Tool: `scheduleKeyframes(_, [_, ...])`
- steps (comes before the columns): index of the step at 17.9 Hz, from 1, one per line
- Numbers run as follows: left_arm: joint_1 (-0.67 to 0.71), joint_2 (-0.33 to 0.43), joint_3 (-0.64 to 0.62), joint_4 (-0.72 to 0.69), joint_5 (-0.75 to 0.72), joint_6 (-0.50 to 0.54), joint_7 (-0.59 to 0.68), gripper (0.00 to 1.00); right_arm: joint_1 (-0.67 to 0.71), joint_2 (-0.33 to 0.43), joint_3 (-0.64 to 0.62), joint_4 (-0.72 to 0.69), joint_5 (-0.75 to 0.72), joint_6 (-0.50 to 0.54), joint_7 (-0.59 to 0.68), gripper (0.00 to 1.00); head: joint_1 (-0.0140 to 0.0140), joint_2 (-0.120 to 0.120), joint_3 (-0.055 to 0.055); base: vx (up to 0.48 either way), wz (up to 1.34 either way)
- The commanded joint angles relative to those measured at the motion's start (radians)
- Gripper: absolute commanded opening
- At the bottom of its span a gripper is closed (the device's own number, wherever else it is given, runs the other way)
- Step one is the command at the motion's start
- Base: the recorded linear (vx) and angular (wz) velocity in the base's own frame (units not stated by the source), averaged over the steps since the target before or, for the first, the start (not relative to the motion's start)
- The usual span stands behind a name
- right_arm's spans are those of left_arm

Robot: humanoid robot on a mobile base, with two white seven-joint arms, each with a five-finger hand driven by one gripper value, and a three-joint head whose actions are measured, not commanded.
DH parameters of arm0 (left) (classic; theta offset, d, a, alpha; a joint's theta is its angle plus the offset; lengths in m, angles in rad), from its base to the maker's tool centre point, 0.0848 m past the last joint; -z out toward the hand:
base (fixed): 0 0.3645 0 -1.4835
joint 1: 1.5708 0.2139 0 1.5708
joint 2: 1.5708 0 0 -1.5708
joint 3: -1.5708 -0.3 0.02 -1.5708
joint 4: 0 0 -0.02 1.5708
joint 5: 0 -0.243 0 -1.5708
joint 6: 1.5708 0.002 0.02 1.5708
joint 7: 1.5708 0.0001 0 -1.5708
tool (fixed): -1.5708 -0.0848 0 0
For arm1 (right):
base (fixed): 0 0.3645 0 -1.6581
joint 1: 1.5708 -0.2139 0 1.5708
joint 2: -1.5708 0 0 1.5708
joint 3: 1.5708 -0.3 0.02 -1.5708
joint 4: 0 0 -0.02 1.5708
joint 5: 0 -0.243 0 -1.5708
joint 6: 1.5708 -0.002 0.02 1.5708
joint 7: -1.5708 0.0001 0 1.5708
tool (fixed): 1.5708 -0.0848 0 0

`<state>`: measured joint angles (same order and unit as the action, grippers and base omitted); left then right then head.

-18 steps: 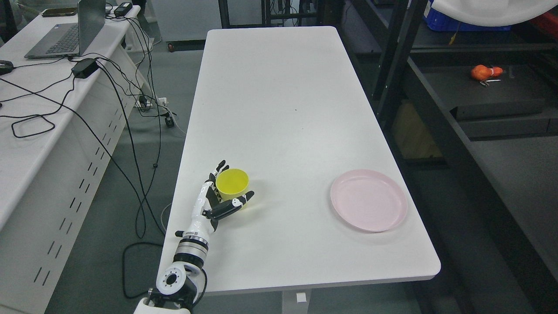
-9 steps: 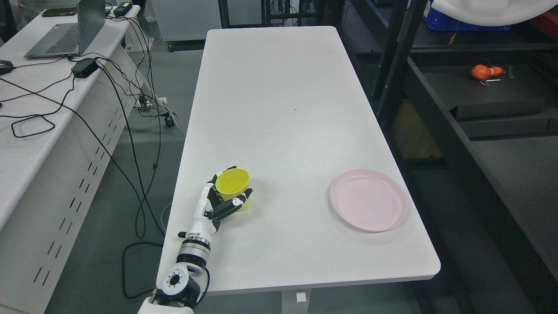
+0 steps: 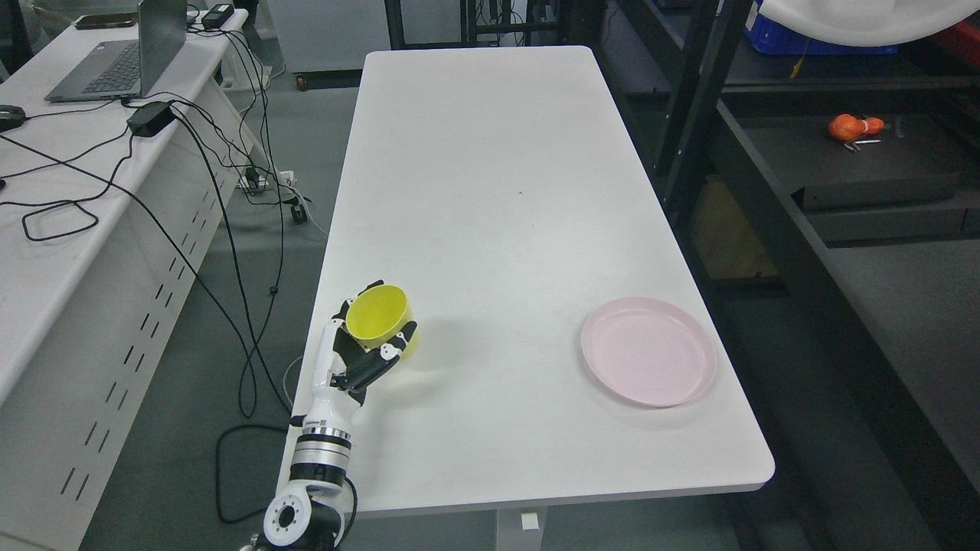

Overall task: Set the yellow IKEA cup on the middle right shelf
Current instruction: 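Close the left hand around the yellow cup, then lift the yellow cup with the left hand while turning toward the shelves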

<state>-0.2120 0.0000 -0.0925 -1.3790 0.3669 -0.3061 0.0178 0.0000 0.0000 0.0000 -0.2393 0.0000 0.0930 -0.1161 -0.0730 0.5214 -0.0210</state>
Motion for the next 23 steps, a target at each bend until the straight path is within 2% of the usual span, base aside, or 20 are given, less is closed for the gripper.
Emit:
scheduleKeyframes(1, [0.046, 0.017, 0.024, -0.251, 0.007, -0.021, -0.001, 0.0, 0.014, -0.017, 0.017, 0.0, -0.025, 0.001, -0.001, 0.99, 0.0, 0.0, 0.0, 0.0, 0.0])
scheduleKeyframes(6, [0.054, 0.017, 0.025, -0.311, 0.007, -0.028, -0.001, 0.0, 0.014, -0.017, 0.017, 0.0, -0.025, 0.001, -0.001, 0.99, 0.0, 0.0, 0.0, -0.004, 0.0])
scheduleKeyframes(16, [0.063, 0.017, 0.036, -0.313, 0.004, -0.042, -0.001, 0.02, 0.014, -0.017, 0.017, 0.0, -0.025, 0.001, -0.001, 0.99, 0.0, 0.0, 0.0, -0.02, 0.0])
scheduleKeyframes(23, [0.077, 0.017, -0.012, -0.313, -0.003, -0.042, 0.001, 0.02, 0.014, -0.017, 0.017, 0.0, -0.025, 0.001, -0.001, 0.99, 0.0, 0.0, 0.0, -0.179, -0.06])
